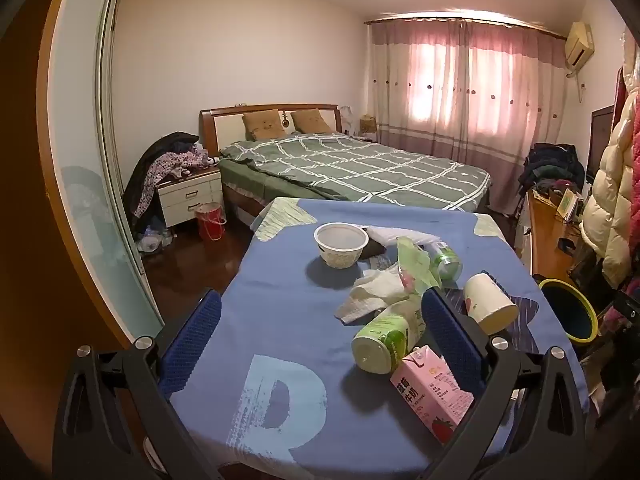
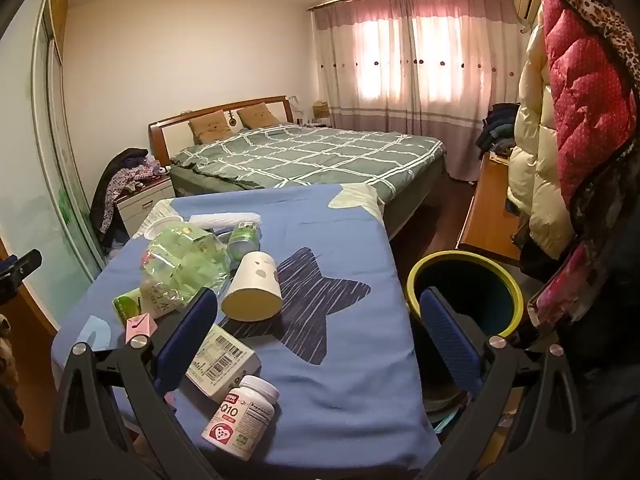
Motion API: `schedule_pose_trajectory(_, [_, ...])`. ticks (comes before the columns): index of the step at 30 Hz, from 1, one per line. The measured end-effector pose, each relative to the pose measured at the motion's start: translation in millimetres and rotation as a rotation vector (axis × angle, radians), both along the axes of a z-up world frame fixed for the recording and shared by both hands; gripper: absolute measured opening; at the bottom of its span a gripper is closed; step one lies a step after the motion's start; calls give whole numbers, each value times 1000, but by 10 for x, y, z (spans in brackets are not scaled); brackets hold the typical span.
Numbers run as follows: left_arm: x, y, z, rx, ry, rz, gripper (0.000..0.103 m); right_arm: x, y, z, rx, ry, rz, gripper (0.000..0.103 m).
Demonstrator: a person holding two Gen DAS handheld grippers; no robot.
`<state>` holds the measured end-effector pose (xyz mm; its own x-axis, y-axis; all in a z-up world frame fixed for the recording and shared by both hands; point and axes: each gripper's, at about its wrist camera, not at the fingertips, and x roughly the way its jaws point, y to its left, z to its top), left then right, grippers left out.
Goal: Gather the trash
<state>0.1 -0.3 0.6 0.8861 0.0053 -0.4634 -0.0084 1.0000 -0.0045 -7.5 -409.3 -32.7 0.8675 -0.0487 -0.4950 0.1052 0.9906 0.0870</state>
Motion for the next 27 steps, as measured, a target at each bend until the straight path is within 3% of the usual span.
schedule_pose_trajectory(3, [-64, -10, 15, 2, -29, -3, 99, -8, 0, 8, 0, 1, 4, 97])
schedule_pose_trajectory(27, [-62, -49, 27, 1, -5, -18, 99, -35, 47, 18, 11, 6, 25, 97])
